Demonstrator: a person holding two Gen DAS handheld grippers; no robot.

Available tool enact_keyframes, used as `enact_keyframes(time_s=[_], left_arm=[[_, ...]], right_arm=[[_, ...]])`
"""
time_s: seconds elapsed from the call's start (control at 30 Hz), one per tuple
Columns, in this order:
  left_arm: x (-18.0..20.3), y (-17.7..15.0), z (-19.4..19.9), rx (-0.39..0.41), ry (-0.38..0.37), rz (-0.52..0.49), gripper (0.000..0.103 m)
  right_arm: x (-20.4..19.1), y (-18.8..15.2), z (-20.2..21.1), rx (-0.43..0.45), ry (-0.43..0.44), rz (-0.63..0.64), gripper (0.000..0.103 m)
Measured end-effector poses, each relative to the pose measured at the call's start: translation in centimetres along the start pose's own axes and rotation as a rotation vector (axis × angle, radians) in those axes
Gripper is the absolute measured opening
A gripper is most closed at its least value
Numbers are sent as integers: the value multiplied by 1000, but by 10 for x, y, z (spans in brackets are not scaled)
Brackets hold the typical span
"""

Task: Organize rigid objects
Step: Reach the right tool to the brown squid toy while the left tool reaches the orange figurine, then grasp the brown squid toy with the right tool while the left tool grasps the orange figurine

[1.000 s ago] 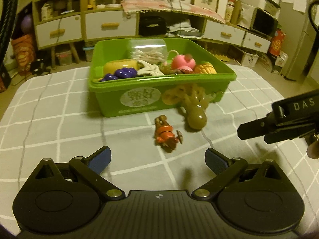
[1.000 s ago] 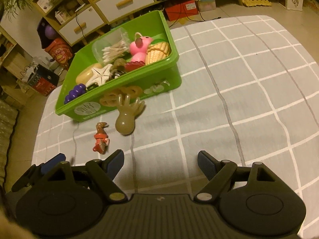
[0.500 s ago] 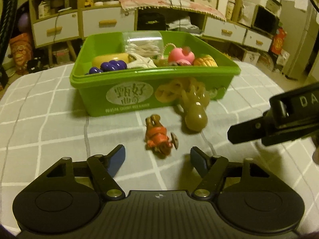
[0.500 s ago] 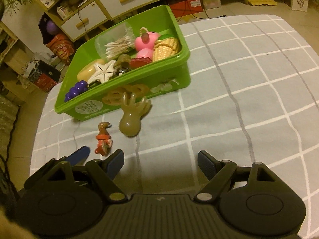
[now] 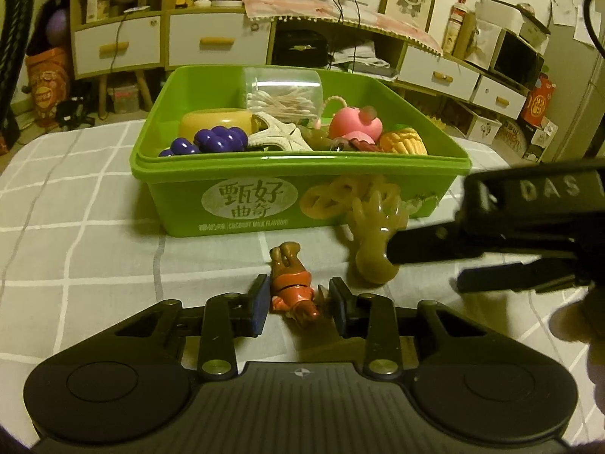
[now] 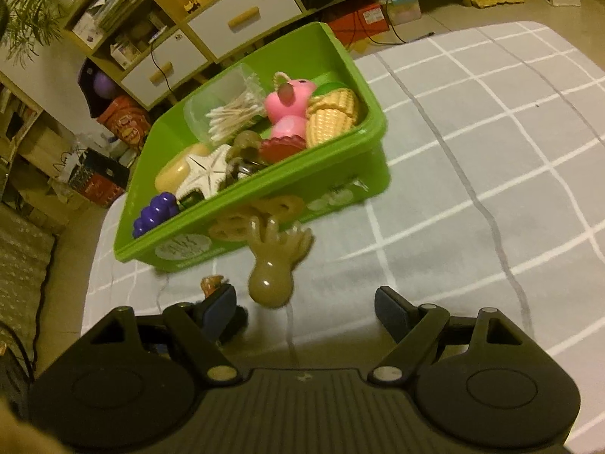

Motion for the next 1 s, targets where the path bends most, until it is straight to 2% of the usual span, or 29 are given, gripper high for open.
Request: enact_keyframes(time_s=[0.17,0.3,0.5,0.6,0.73,0.83,1.0], left_arm=[[-8,-3,6,-11,12,9,39],[-16,-7,13,-13,21,24,39],[-20,-12,20,6,34,48,39],[-19,-14,23,13,40,45,39],[-17,-15,23,18,49,33,39],[-17,-15,24,17,51,30,39],[-17,-16,25,12,51,32,39]], right_arm=[[-7,-2,-10,28,-8,35,66],[-18,-5,-15,54,-24,125,65],[-28,-11,-19,92,-53,225,58],[-29,-11,-19,105,-65,236,50],[-28,-9,-19,115,-80,253,29],[-29,-9,-19,110,-60,252,14],[-30,-12,-14,91,-52,251,14]])
Point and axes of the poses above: each gripper's, at about its wrist camera, not at the fingertips, and z roughly against the way its jaws point, x to its right, y to its top, the point moved 9 cm from there along -z, roughly the way its jaws point, and after that the axes turned 10 degrees about x, right-handed, at the moved point
